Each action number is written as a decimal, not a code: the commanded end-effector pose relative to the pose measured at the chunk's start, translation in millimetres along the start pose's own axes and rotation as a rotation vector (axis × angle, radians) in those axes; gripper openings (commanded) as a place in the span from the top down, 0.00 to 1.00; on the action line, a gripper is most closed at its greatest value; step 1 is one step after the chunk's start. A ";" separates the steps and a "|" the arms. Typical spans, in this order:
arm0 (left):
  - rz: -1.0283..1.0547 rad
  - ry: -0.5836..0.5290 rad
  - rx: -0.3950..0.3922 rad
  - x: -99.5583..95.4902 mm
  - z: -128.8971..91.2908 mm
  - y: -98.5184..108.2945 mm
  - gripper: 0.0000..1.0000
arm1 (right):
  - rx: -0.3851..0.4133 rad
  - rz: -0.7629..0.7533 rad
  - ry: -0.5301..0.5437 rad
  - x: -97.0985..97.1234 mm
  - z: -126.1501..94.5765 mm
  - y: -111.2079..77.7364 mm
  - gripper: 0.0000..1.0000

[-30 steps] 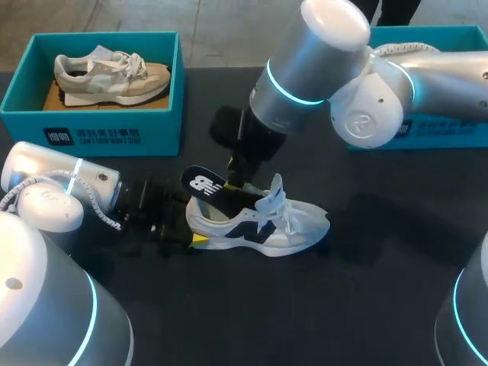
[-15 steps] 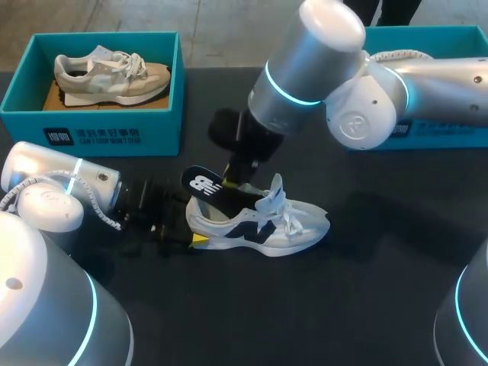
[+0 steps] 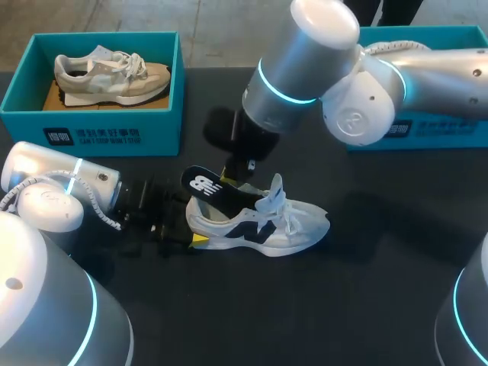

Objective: Take the shoe out of the shoebox, open the shoe tongue, remove and reinsert the insole, then place the shoe into the shoebox

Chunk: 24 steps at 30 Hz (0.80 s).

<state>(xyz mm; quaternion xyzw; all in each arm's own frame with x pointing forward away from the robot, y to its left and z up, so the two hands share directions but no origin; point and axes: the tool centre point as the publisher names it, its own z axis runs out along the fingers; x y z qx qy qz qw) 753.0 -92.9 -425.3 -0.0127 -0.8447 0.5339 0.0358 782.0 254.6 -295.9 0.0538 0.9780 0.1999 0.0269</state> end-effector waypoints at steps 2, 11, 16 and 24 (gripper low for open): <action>0.000 0.001 -0.003 -2.9 4.3 2.8 1.00 | 0.019 -0.010 -0.017 6.4 -18.8 4.6 1.00; 0.000 0.001 -0.003 -2.9 4.3 2.8 1.00 | 0.043 -0.013 -0.006 4.5 -47.9 8.7 1.00; 0.000 0.001 -0.003 -2.9 4.3 2.8 1.00 | 0.035 -0.002 0.022 1.5 -60.2 8.6 1.00; 0.000 0.001 -0.003 -2.9 4.3 2.8 1.00 | 0.001 0.033 0.074 -0.5 -66.6 9.3 1.00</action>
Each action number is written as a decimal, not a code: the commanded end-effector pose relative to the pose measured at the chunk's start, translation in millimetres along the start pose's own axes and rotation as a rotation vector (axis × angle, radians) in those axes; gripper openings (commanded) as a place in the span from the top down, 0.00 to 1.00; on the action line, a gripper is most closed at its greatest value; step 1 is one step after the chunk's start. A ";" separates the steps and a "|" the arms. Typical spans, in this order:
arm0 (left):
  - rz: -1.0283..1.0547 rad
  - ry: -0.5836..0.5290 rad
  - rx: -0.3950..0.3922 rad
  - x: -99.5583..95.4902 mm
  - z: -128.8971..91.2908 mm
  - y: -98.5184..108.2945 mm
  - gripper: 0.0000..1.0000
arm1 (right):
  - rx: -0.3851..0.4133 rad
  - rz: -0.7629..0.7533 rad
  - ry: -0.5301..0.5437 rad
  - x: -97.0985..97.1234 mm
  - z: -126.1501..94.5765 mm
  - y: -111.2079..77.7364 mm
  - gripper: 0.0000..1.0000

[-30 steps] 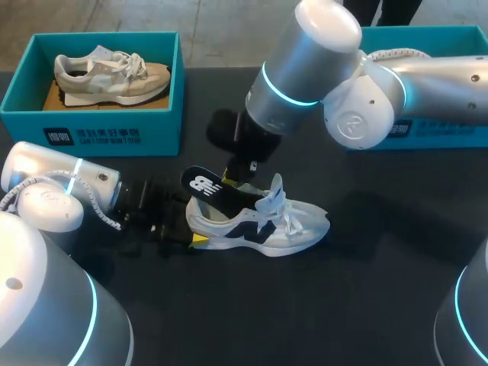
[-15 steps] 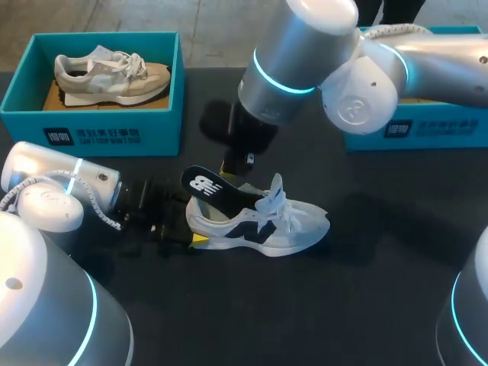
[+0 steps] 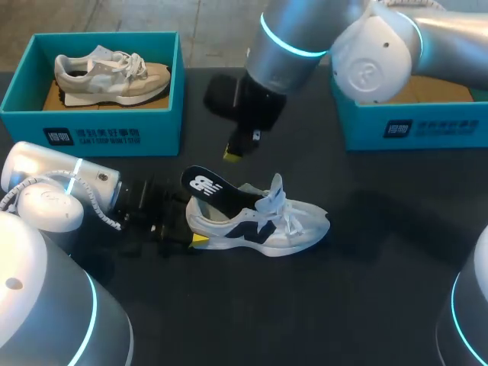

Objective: Take the shoe out of the shoebox, open the shoe tongue, remove and reinsert the insole, then place the shoe into the shoebox

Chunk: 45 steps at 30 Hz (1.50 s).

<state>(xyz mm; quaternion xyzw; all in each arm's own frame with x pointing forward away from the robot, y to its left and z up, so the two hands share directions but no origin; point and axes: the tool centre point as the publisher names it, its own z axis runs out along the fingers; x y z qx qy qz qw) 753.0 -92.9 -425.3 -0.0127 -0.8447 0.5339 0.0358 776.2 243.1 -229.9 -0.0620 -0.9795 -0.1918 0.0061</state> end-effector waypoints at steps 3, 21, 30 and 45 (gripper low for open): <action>0.000 0.001 -0.003 -2.9 4.3 2.8 1.00 | -0.016 0.004 0.020 -3.1 -3.0 -4.4 1.00; 0.000 0.001 -0.003 -2.9 4.3 2.8 1.00 | -0.009 0.001 0.026 -2.9 -3.8 -2.6 1.00; 0.000 0.001 -0.003 -2.9 4.3 2.8 1.00 | -0.028 0.119 0.088 -4.8 16.6 -22.1 1.00; 0.000 0.001 -0.003 -2.9 4.3 2.8 1.00 | -0.124 0.162 0.251 -17.7 47.2 -25.3 0.76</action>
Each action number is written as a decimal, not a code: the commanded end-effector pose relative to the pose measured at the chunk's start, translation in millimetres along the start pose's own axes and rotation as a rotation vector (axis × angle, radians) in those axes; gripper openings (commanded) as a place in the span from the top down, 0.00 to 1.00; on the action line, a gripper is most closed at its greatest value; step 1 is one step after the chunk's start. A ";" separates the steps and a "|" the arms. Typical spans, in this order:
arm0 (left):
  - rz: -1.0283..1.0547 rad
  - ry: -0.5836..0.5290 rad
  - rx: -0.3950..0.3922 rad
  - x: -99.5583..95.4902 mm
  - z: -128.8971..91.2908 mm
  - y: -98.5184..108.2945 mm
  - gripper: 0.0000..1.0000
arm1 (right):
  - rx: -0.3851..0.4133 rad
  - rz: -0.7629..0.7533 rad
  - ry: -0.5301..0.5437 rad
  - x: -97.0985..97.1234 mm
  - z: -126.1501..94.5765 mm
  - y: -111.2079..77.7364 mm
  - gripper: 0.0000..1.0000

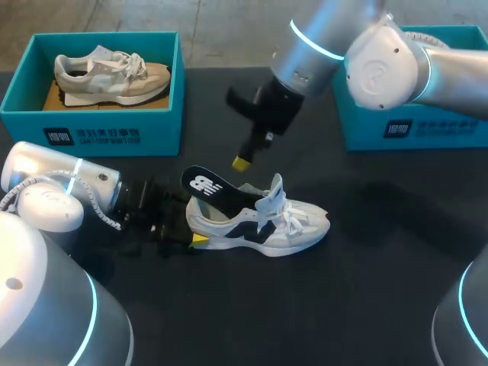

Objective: Take the shoe out of the shoebox, open the shoe tongue, remove and reinsert the insole, then place the shoe into the shoebox

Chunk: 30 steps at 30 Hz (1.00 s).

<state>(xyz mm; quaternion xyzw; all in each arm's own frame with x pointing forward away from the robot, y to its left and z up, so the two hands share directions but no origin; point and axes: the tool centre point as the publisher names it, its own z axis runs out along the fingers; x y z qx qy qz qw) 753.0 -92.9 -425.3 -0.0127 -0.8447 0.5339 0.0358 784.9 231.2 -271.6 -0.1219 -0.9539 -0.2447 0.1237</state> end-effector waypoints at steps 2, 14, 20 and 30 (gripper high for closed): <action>0.000 0.001 -0.002 -2.9 4.3 2.8 1.00 | -0.023 -0.005 0.045 -10.3 14.9 1.1 0.76; 0.000 0.001 -0.002 -2.9 4.3 2.8 1.00 | -0.061 -0.013 0.152 -12.4 39.8 6.9 0.80; 0.000 0.001 -0.002 -2.9 4.3 2.8 1.00 | -0.084 -0.001 0.197 -9.6 52.5 5.9 0.82; 0.000 0.001 -0.002 -2.9 4.3 2.8 1.00 | -0.095 0.011 0.216 -9.9 58.8 2.1 0.78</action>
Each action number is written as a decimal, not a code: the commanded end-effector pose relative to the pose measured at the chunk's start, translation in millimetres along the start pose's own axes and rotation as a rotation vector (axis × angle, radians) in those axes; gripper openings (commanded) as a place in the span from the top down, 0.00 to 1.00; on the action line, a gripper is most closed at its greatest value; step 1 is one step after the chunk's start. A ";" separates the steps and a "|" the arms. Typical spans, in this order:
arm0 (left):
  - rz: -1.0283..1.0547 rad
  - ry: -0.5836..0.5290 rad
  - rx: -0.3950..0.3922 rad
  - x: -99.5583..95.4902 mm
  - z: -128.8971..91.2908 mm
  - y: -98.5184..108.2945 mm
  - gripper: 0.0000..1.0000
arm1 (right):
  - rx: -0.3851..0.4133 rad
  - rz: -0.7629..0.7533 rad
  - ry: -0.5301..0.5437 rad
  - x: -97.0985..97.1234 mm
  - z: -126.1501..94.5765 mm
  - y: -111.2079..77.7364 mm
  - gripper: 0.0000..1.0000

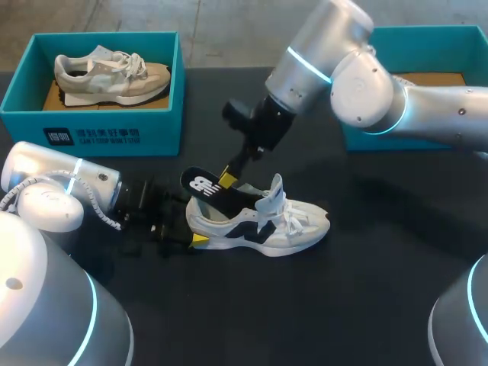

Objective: Take the shoe out of the shoebox, open the shoe tongue, remove and reinsert the insole, then place the shoe into the shoebox

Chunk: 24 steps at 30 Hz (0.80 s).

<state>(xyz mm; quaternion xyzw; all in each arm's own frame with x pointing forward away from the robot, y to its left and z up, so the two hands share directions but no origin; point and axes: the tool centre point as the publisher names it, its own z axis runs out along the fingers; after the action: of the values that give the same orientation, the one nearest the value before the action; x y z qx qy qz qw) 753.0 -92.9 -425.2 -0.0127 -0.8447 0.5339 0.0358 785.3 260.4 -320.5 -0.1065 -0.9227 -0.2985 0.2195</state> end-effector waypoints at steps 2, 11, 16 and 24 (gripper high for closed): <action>0.000 0.000 -0.003 -2.9 4.3 2.9 1.00 | -0.004 -0.001 0.008 -0.1 3.6 -3.5 0.77; 0.000 0.000 -0.003 -2.9 4.3 2.9 1.00 | -0.016 0.016 0.005 2.1 1.7 -12.8 0.67; 0.000 0.000 -0.003 -2.9 4.3 2.9 1.00 | -0.019 0.012 0.005 3.1 3.0 -10.6 0.66; 0.000 0.000 -0.003 -2.9 4.3 2.9 1.00 | -0.026 0.009 0.025 9.0 11.7 -12.9 0.67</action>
<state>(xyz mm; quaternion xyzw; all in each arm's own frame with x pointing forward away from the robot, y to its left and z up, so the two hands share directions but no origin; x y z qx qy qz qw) 753.0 -92.9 -425.2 -0.0127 -0.8447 0.5339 0.0358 771.9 256.0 -328.2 -0.1088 -0.9163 -0.3080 0.2318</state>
